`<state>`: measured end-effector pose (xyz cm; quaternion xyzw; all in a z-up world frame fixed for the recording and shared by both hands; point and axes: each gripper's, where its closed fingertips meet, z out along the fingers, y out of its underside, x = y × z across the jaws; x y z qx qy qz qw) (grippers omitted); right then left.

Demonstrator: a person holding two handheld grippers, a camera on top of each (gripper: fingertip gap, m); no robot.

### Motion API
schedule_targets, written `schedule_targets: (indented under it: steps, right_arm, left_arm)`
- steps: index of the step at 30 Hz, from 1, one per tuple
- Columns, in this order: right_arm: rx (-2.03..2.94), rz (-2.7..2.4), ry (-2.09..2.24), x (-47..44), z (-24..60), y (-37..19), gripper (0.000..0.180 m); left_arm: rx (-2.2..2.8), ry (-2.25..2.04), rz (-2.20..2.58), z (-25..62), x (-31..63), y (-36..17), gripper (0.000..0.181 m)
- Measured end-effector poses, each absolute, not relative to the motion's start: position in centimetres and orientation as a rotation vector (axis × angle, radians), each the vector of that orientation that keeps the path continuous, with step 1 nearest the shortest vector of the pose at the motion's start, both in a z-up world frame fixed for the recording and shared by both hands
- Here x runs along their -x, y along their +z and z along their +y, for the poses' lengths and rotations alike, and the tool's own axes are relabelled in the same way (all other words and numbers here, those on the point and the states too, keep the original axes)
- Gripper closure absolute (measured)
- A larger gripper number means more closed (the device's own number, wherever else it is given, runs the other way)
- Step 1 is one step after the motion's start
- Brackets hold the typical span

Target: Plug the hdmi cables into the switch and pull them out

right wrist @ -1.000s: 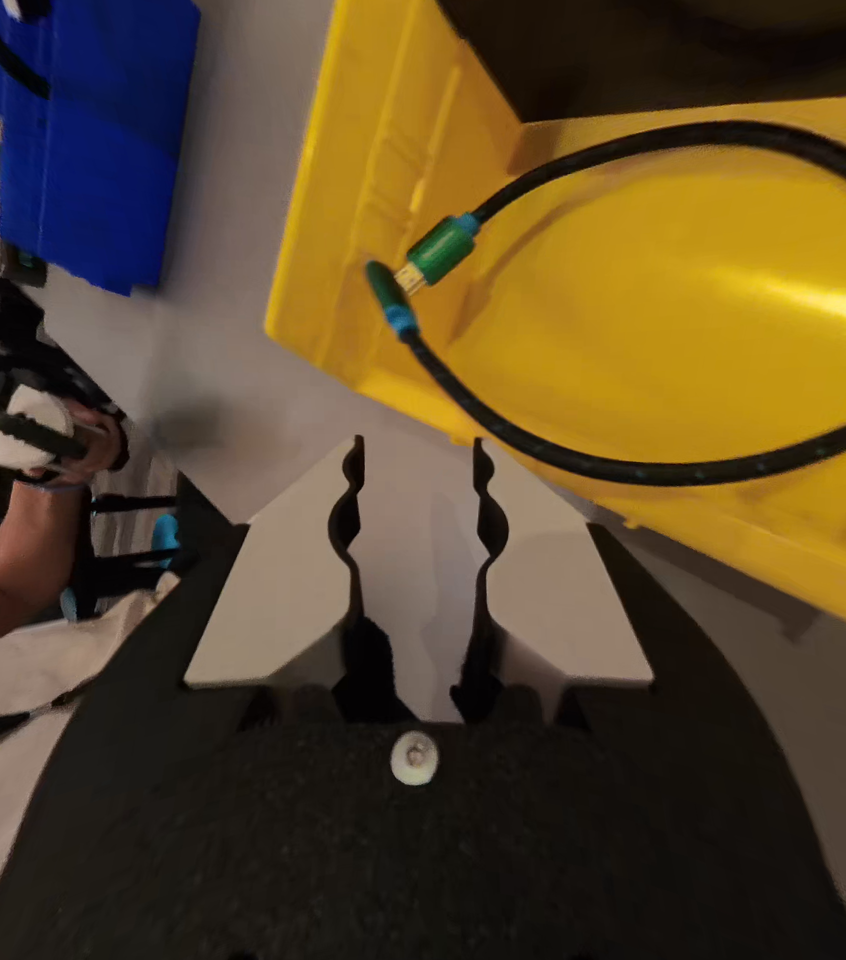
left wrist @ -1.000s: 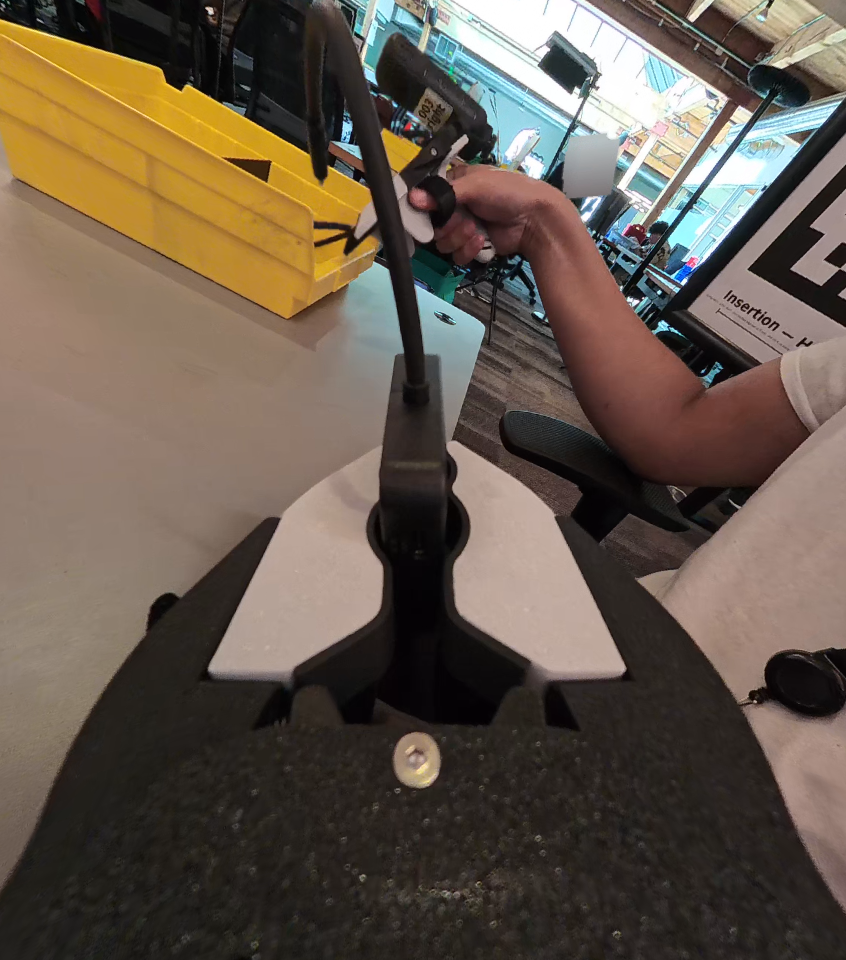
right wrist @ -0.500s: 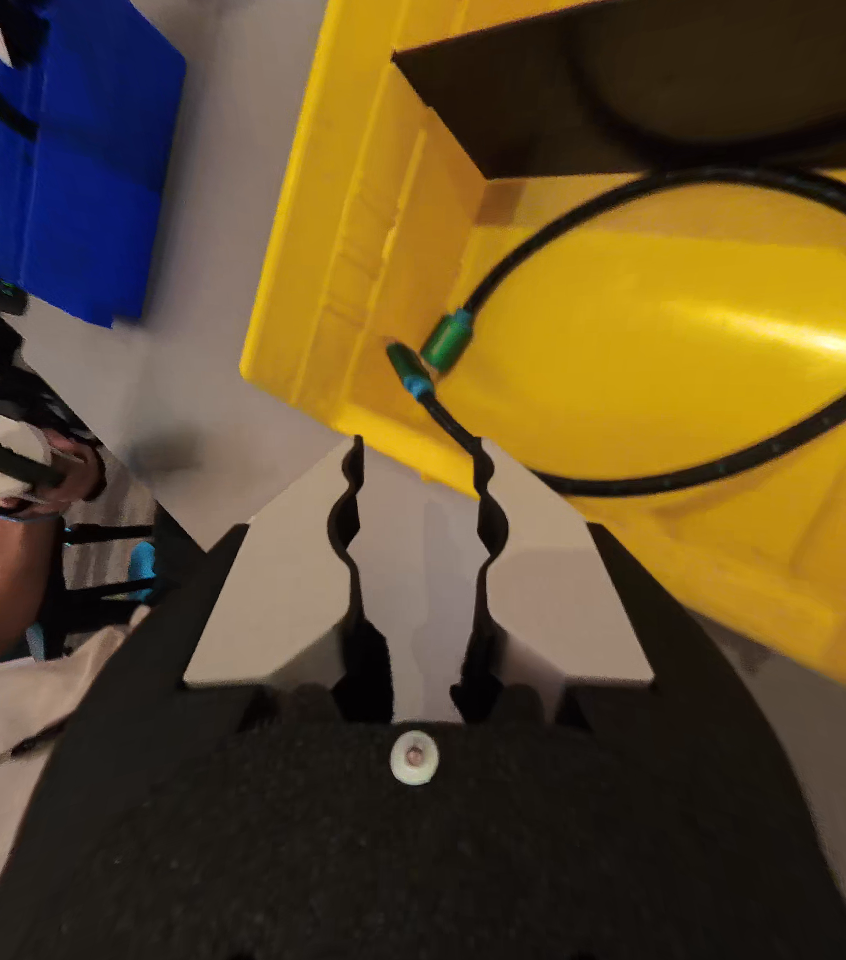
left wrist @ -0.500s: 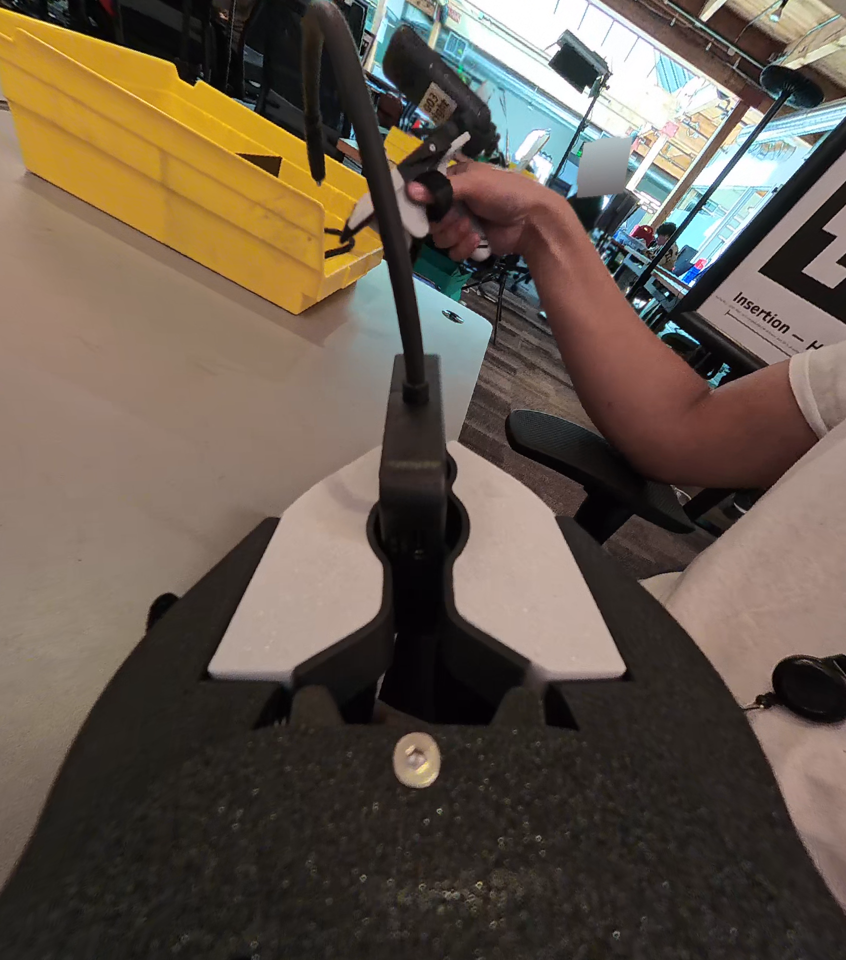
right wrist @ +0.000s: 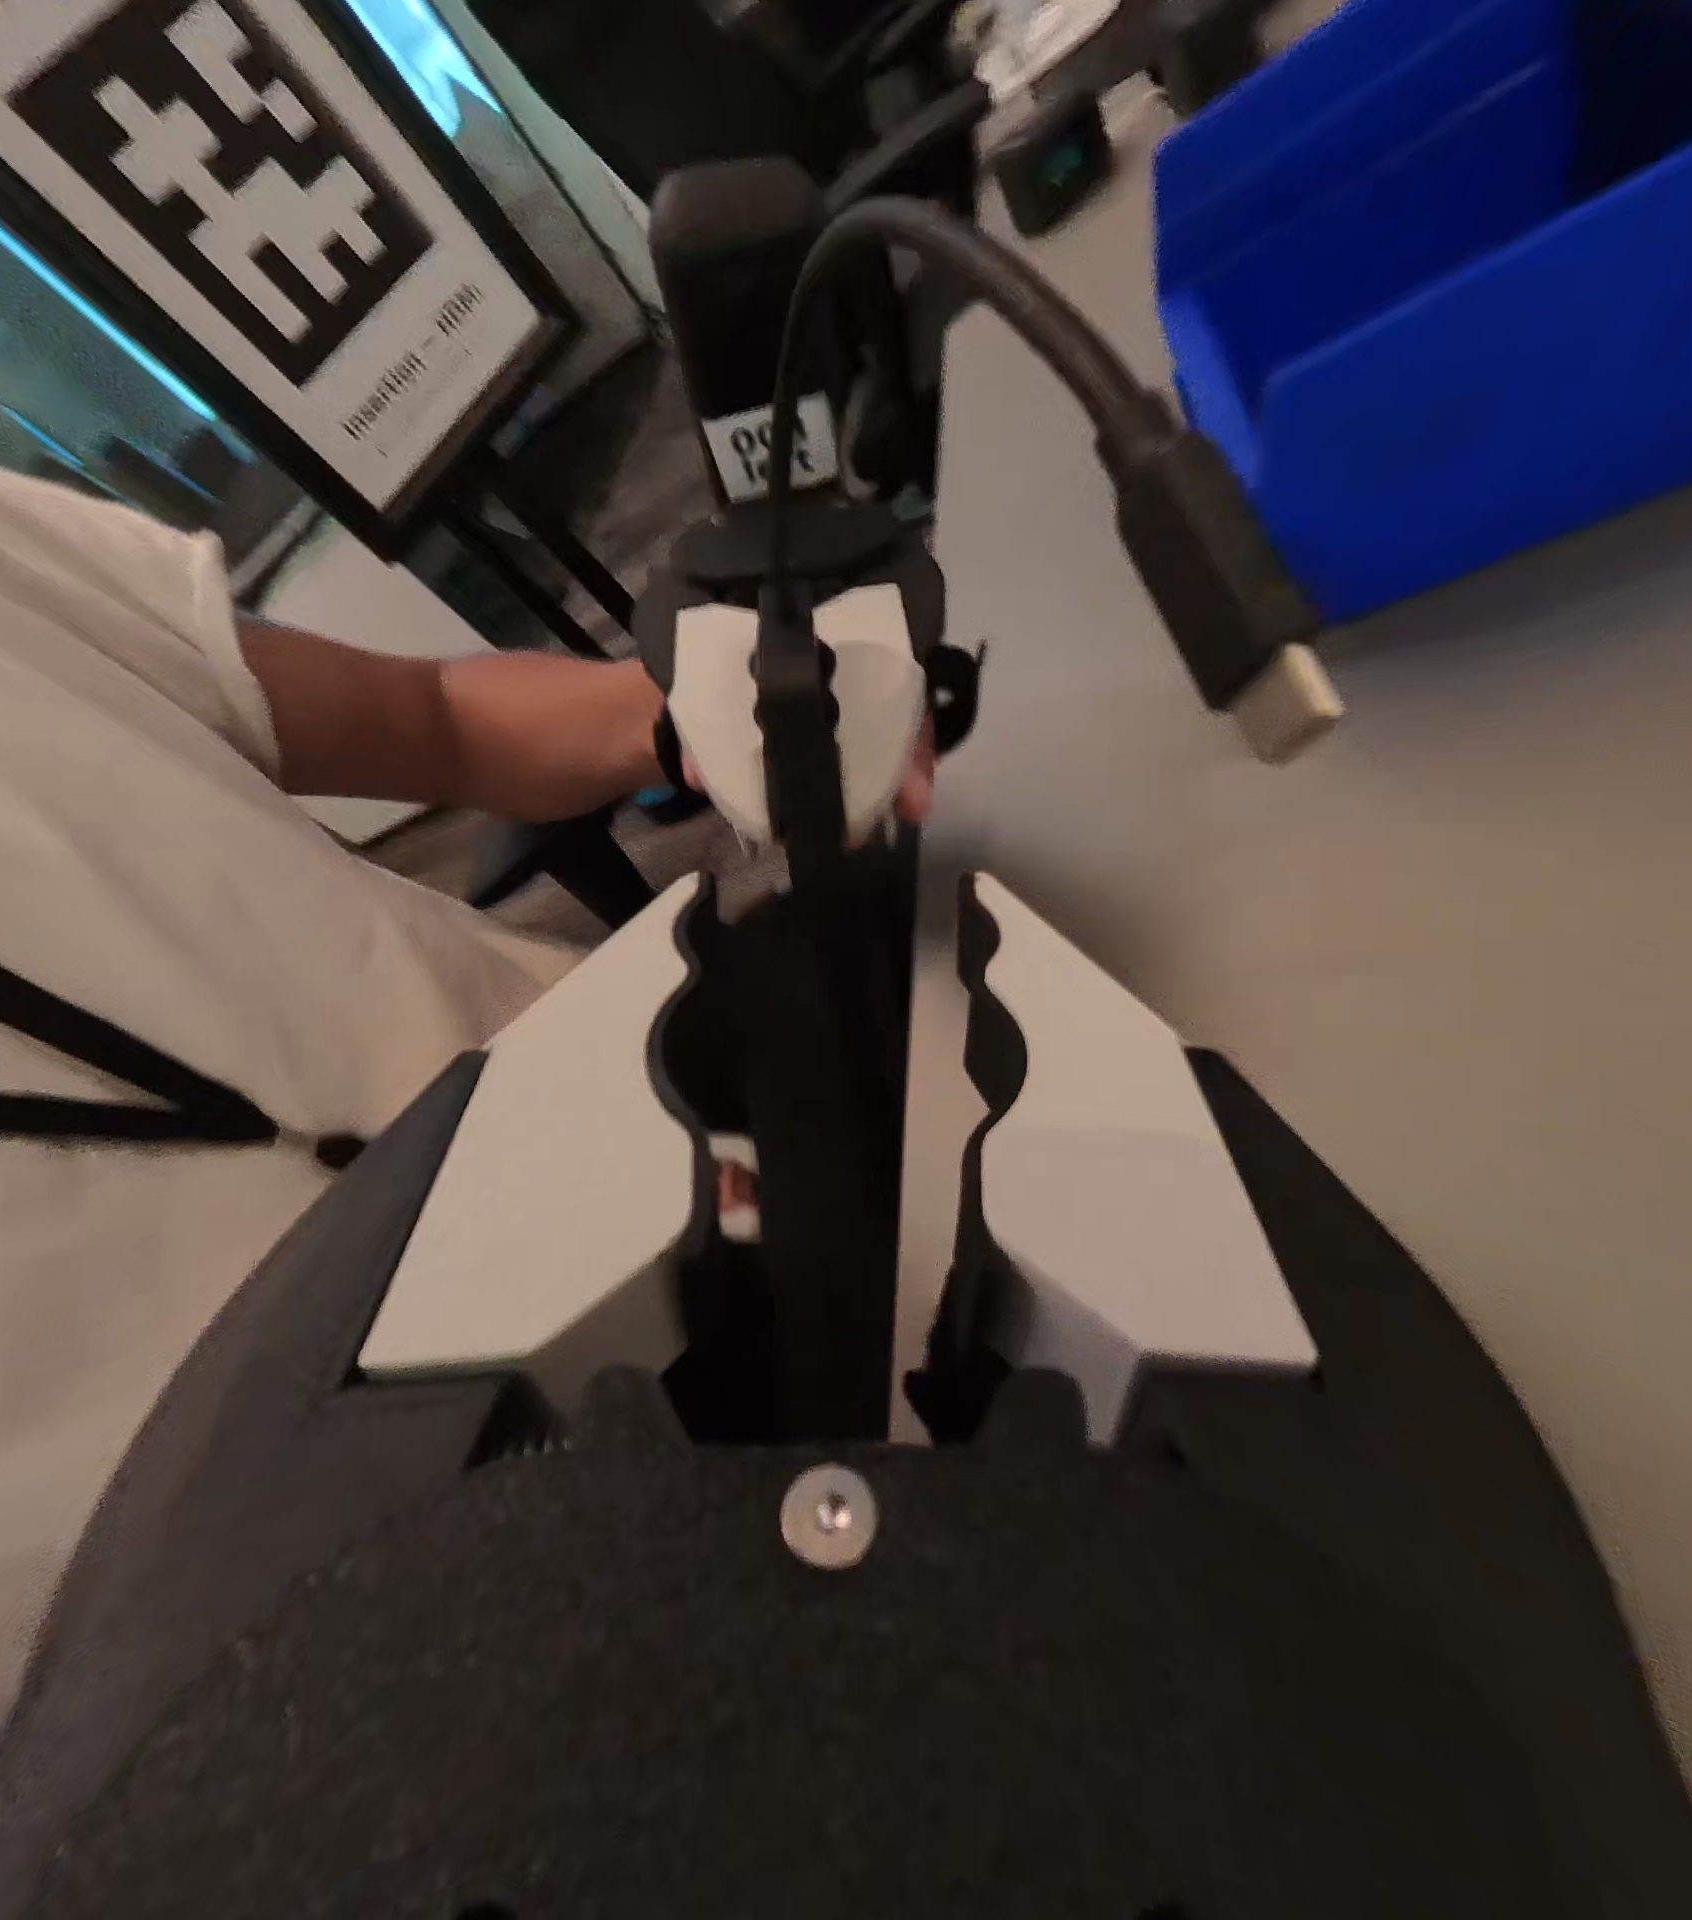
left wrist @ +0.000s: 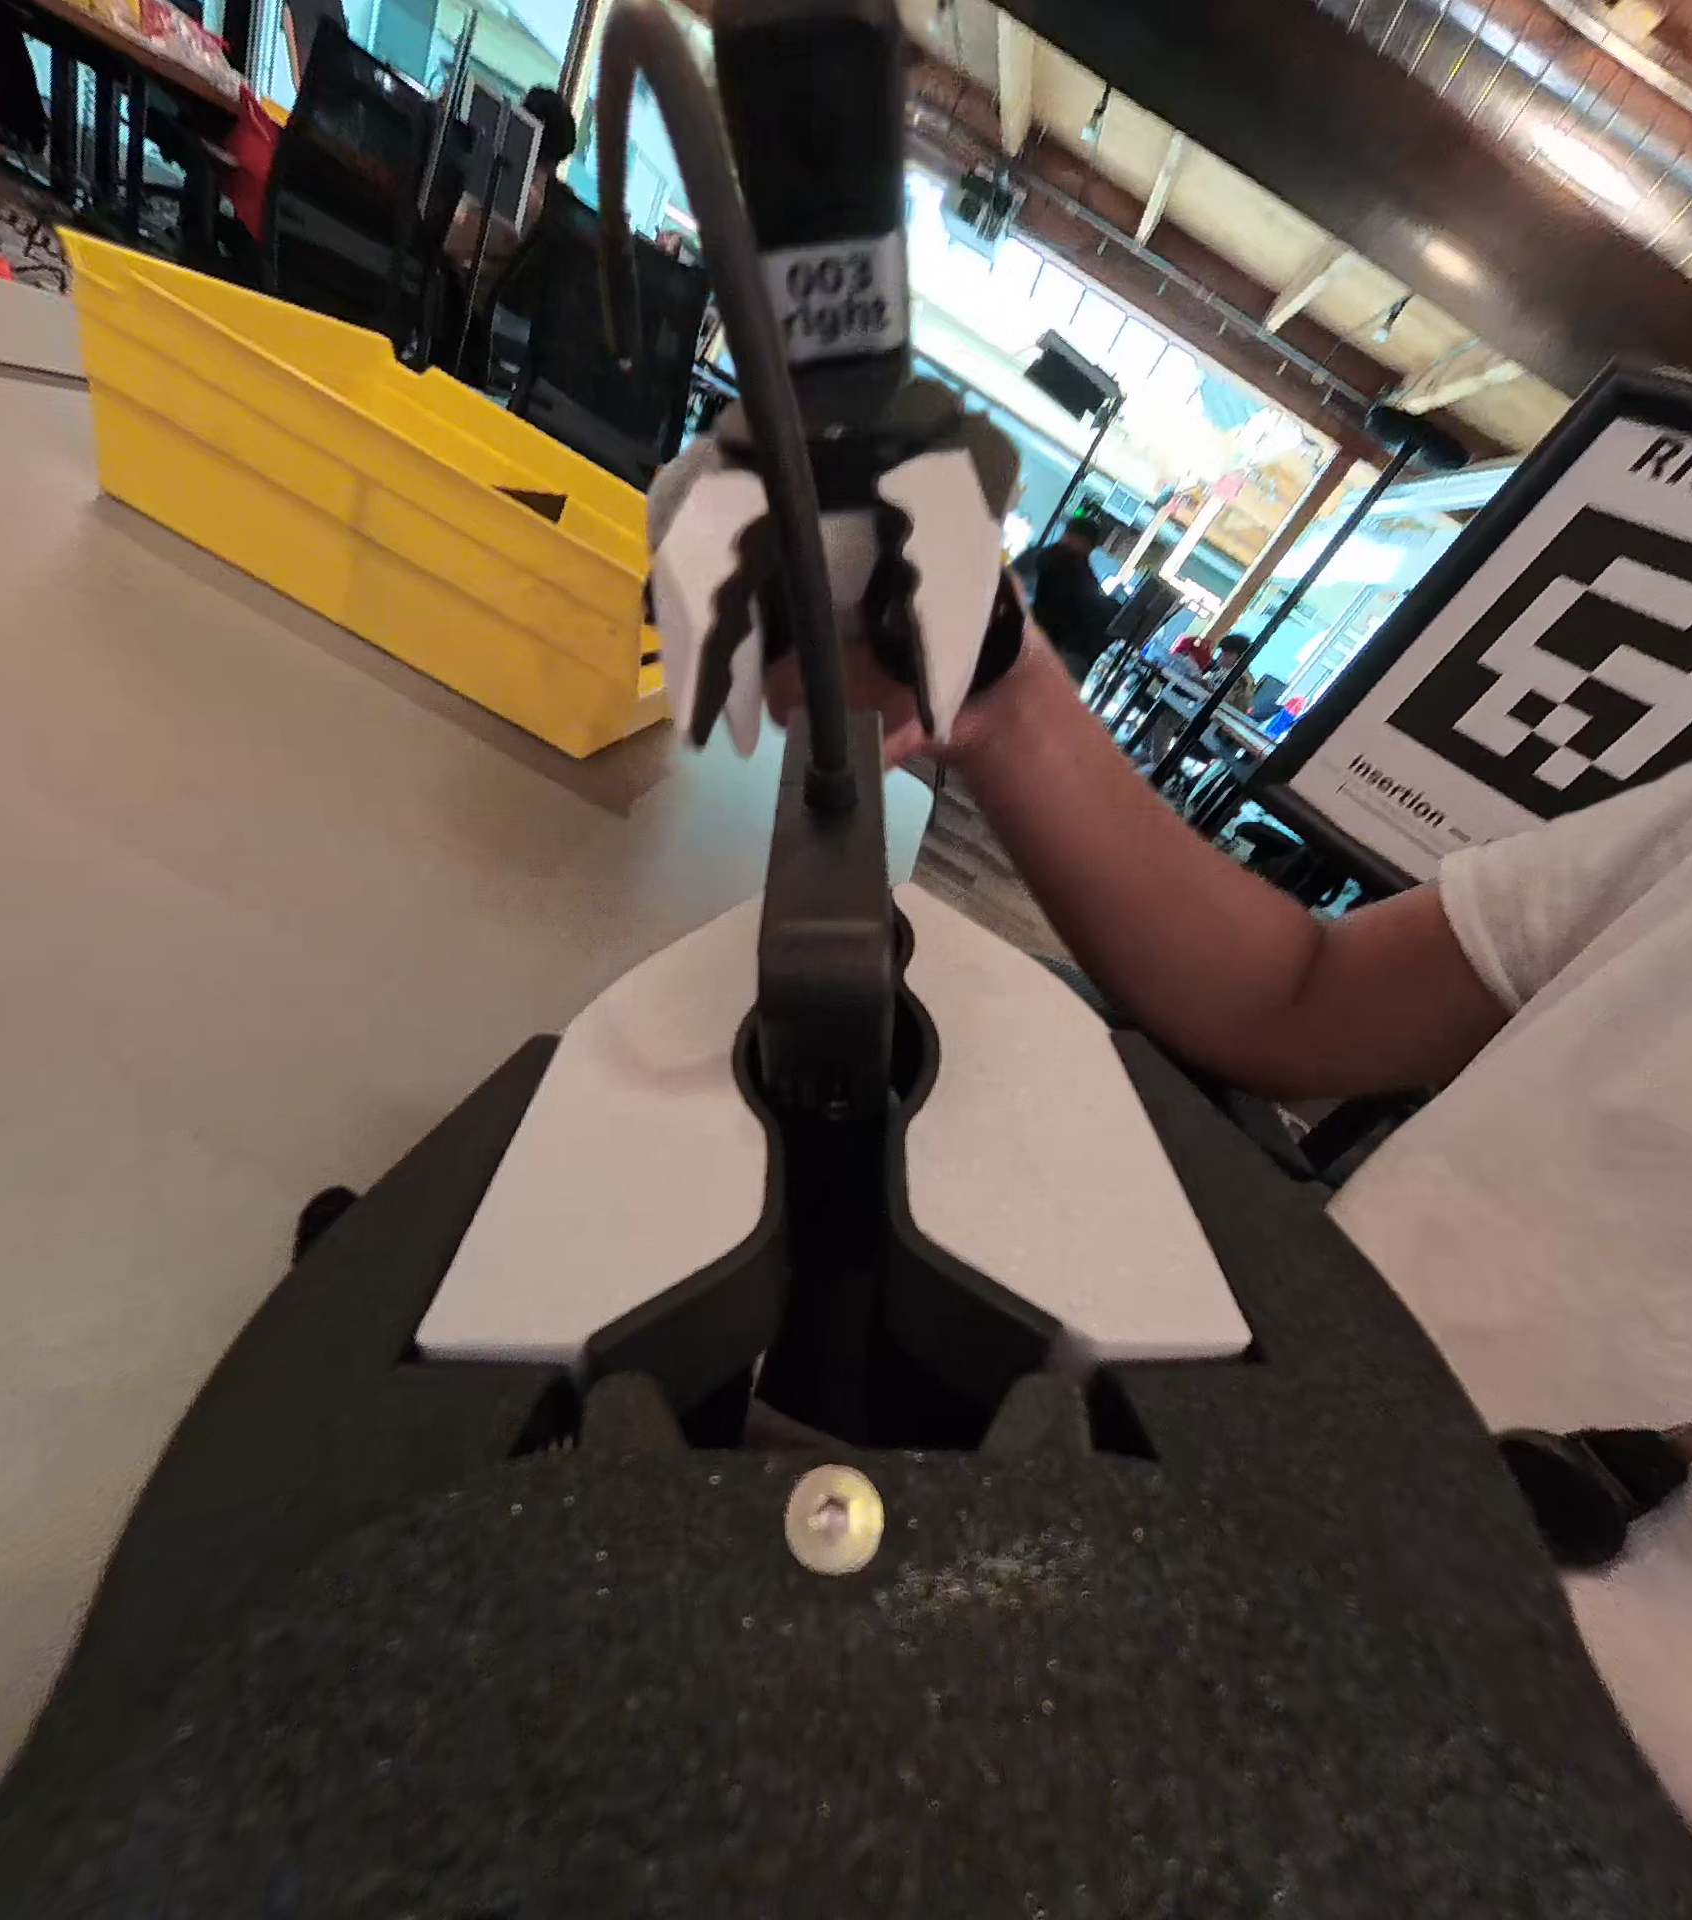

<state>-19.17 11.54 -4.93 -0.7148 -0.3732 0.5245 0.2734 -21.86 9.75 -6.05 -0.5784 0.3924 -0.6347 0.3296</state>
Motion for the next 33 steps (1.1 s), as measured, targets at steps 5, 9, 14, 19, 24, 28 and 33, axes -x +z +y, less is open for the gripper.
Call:
schedule_targets:
  steps: [5, 9, 14, 19, 24, 28, 33]
  right_arm:
    - [1.769, -0.934, 1.553, 24.8, 11.9, -4.6, 0.138]
    - [1.719, -0.941, 1.462, 25.7, 12.3, -5.0, 0.167]
    - [1.682, -0.856, 1.349, 21.7, 14.2, -2.3, 0.167]
    - [1.803, -0.659, 0.793, 7.1, 19.2, 2.5, 0.167]
    - [2.136, -0.381, -0.001, -14.0, 24.5, 1.6, 0.167]
    - [2.446, -0.240, -0.052, -20.6, 27.9, -4.9, 0.167]
    - [2.722, 0.036, -0.148, -24.2, 30.3, -10.8, 0.167]
  left_arm:
    - [1.529, -1.641, 1.035, 10.0, 22.2, -6.4, 0.167]
    - [1.556, -1.626, 1.007, 10.4, 22.1, -6.7, 0.166]
    - [1.565, -1.549, 0.993, 11.2, 22.3, -6.8, 0.140]
    - [1.579, -1.583, 0.959, 11.5, 22.6, -6.8, 0.144]
    - [1.585, -1.563, 0.980, 11.5, 22.5, -7.1, 0.149]
    - [1.611, -1.544, 1.004, 11.5, 22.2, -7.7, 0.150]
    - [1.619, -1.470, 1.045, 11.5, 22.2, -8.2, 0.150]
